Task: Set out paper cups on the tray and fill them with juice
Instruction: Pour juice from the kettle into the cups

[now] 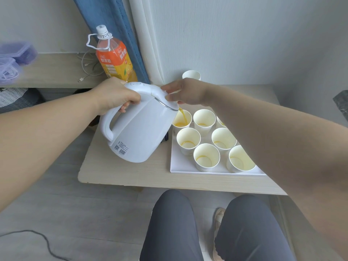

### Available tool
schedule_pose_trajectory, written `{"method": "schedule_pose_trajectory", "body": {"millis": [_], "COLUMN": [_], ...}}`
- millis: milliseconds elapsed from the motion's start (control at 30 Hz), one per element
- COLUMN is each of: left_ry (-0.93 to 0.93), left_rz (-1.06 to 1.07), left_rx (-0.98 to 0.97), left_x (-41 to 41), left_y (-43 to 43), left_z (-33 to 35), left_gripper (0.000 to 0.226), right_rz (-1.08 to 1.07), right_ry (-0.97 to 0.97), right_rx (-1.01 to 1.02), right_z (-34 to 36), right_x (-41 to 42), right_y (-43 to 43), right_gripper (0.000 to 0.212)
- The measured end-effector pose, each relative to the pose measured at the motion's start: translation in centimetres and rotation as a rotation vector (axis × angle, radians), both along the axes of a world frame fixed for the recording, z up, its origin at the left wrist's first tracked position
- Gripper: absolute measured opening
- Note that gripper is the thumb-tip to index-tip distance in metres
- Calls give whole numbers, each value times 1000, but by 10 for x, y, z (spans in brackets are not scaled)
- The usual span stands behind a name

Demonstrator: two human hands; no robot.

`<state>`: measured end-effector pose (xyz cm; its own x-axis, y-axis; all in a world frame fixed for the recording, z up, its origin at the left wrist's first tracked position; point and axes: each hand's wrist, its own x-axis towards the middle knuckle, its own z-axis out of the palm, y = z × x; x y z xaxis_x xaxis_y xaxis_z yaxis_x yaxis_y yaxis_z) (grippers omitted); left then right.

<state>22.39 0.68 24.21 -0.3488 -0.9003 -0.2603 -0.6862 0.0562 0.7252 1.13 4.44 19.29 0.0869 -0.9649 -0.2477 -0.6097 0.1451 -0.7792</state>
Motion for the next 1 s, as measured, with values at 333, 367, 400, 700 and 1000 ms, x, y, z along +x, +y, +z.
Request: {"method": "schedule_pose_trajectory", "body": {"millis": [333,367,400,700,1000], "left_ry": [7,8,8,5,3], "left_rz": [-5,-5,-4,-7,-5], "left_rx": [-13,-14,-13,-6,5], "left_x": [4,5,5,7,7], "left_y": [0,0,0,1,0], "left_z": [15,16,17,21,23], "left_gripper": [29,28,27,25,26], "right_rz": [-3,-3,-6,-17,-22], "right_ry": [-49,-53,-55,-70,-72], "right_rx": [2,-1,-4,-10,-16], "right_z": [17,19,21,27,32], "right_x": [5,6,7,10,11], "right_y": [3,5,6,8,12], "right_gripper": [44,44,43,44,43]}}
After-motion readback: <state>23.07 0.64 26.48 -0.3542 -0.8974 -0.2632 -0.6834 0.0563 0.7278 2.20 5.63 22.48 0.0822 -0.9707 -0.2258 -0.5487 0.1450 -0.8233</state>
